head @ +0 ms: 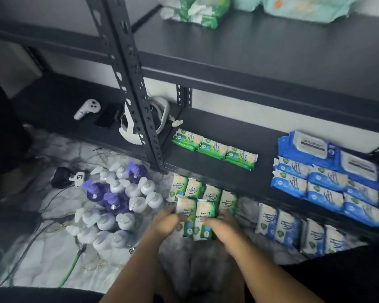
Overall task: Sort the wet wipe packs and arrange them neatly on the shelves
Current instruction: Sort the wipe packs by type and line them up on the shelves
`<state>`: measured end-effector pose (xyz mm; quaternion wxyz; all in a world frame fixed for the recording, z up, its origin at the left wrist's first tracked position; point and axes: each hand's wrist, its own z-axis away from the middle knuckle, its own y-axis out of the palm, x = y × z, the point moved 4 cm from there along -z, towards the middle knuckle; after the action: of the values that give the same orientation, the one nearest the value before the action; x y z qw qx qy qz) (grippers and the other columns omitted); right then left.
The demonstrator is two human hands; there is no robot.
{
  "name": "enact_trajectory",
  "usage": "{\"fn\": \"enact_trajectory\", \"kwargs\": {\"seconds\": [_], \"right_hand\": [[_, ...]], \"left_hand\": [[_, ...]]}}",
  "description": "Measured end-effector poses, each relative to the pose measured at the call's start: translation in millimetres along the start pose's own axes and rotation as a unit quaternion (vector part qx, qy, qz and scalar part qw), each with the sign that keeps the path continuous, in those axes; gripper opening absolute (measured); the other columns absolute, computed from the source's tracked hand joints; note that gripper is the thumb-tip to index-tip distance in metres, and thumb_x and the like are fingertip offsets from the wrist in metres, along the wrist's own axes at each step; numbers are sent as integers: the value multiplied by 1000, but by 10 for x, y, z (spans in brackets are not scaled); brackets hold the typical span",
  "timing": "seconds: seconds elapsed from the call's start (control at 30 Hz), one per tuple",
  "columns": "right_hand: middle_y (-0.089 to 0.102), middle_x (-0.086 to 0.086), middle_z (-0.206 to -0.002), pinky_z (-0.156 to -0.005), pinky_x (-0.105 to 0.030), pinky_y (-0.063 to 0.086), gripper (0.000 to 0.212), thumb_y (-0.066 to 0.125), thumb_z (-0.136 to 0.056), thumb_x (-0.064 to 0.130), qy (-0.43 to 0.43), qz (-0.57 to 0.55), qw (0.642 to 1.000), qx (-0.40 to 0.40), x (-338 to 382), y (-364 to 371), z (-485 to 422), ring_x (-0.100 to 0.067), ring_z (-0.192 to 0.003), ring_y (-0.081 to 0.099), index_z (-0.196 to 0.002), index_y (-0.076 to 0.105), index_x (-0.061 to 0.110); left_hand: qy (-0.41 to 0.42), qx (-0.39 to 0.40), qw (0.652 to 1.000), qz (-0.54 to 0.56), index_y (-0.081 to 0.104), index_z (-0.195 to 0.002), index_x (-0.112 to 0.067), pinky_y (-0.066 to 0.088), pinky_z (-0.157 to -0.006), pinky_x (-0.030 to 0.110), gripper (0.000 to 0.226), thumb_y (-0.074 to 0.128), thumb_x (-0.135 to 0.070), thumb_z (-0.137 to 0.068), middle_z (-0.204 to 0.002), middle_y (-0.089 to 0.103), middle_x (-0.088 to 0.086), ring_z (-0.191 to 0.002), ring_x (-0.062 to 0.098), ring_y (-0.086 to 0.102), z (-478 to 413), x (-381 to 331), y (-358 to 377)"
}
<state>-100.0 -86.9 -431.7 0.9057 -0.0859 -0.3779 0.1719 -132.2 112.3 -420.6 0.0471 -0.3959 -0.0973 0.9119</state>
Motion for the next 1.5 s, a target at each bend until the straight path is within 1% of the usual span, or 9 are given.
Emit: {"fn": "enact_trajectory", "kwargs": {"seconds": [0.23,0.37,0.5,0.67,0.8,1.03,1.17,1.37,1.5], "right_hand": [[78,2,-92,-76,-39,61,26,85,-77,31,-114,-85,990,-24,898,-804,986,-18,-83,75,-96,70,23],[79,4,-93,-74,-34,58,21,80,-85,22,-215,-115,970,-9,1450,-1284,1603,-15,-84,76,-105,73,21],[78,8,-94,-62,-19,52,14,75,-89,24,-301,-133,944,-15,2035,-1661,2125,-8,-84,75,-103,73,24],[79,7,-93,-90,-42,57,25,78,-86,30,-360,-144,921,-37,2688,-1985,2321,-14,-89,75,-110,71,31],[74,9,-110,-91,-47,58,62,83,-54,59,-370,-153,912,-89,3134,-2179,2202,-15,-96,73,-109,55,50],[73,-1,-104,-61,-34,54,38,80,-82,37,-310,-121,937,-108,3572,-2162,1661,-24,-92,73,-111,56,29],[76,-6,-92,-57,-31,47,16,76,-85,32,-298,-60,944,-129,3714,-2124,1524,-25,-81,71,-89,64,22],[66,-12,-107,-66,-38,62,38,66,-76,45,-294,48,929,-222,3772,-2106,1408,-24,-76,69,-92,69,11],[48,-6,-139,-94,-40,52,55,60,-92,34,-326,130,897,-268,3763,-2095,1475,-27,-118,58,-144,48,21]], "left_hand": [[159,-8,985,74,67,-113,-20,50,-65,16,25,73,-11,-90,-87,77,-8,-73,2,70,815,-1156,32],[242,-15,963,122,60,-129,-22,57,-94,47,43,76,-16,-90,-105,77,7,-98,25,74,1332,-1826,50],[305,-2,941,149,65,-125,-15,58,-91,44,33,71,-13,-93,-108,77,8,-99,26,74,1717,-2527,23],[361,-30,923,133,69,-118,-18,55,-96,49,30,77,-25,-89,-102,78,7,-96,27,75,1964,-3361,-108],[379,-40,921,78,73,-113,-21,56,-94,46,39,79,-41,-80,-103,78,-1,-97,22,75,1894,-3916,-224],[325,-56,944,-24,50,-68,-12,37,-56,22,32,68,-24,-92,-55,52,3,-53,19,48,1391,-4373,-291],[285,-109,947,-98,59,-79,-8,37,-36,15,20,68,-21,-92,-63,58,2,-36,5,51,1195,-4477,-349],[266,-146,910,-283,45,-49,-13,47,-68,32,46,52,-55,-68,-55,55,1,-63,22,57,1117,-4569,-419],[317,-177,896,-257,47,-69,-17,40,-66,31,36,64,-44,-86,-67,50,-2,-68,19,48,1169,-4531,-454]]}}
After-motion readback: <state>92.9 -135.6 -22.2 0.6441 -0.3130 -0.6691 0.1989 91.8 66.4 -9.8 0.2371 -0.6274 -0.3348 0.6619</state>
